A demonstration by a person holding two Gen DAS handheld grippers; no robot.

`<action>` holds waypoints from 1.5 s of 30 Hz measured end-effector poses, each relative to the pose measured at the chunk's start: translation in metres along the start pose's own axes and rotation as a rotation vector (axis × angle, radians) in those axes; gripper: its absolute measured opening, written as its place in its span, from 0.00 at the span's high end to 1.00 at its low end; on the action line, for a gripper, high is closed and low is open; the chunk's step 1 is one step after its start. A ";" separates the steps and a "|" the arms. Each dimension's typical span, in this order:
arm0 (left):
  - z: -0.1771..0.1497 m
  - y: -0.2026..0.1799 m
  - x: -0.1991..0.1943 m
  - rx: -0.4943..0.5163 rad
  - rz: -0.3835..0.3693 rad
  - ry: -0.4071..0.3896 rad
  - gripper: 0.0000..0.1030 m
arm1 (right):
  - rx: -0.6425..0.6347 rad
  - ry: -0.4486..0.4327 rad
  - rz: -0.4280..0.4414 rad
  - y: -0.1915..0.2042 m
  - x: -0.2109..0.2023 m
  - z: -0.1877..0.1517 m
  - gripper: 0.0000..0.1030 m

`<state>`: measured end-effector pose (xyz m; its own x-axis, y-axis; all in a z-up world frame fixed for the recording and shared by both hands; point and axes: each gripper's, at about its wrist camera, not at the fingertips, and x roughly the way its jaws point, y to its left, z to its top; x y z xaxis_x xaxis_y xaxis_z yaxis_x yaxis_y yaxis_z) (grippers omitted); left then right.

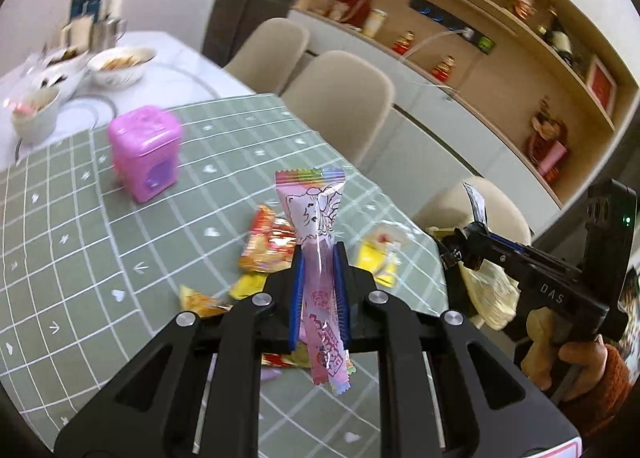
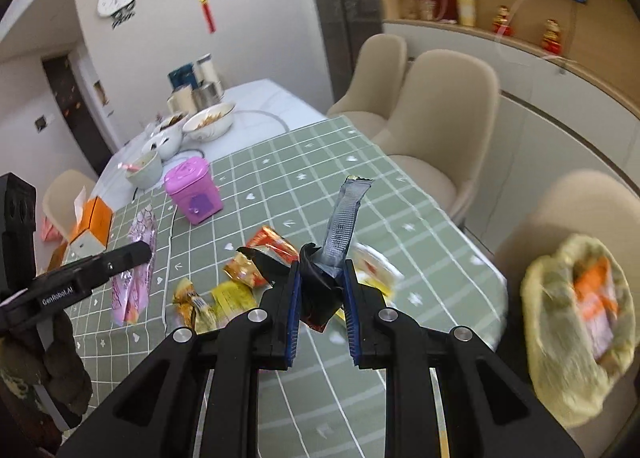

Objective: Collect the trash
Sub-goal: 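Carry the candy stick and strap to the bin and release both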

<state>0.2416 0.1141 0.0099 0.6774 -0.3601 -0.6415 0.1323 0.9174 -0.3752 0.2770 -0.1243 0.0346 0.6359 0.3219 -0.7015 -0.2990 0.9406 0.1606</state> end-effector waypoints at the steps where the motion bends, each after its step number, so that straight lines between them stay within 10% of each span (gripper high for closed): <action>1: 0.000 -0.008 0.000 0.013 -0.004 0.002 0.88 | 0.006 -0.011 -0.007 -0.004 -0.007 -0.003 0.81; 25: 0.016 -0.228 0.095 0.231 -0.222 0.092 0.88 | 0.167 -0.187 -0.268 -0.208 -0.134 -0.041 0.81; 45: 0.001 -0.357 0.239 0.343 -0.264 0.275 0.88 | 0.274 -0.178 -0.319 -0.338 -0.126 -0.060 0.81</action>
<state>0.3575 -0.2989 -0.0088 0.3797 -0.5758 -0.7241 0.5345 0.7754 -0.3363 0.2550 -0.4897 0.0272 0.7852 0.0020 -0.6192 0.1161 0.9818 0.1504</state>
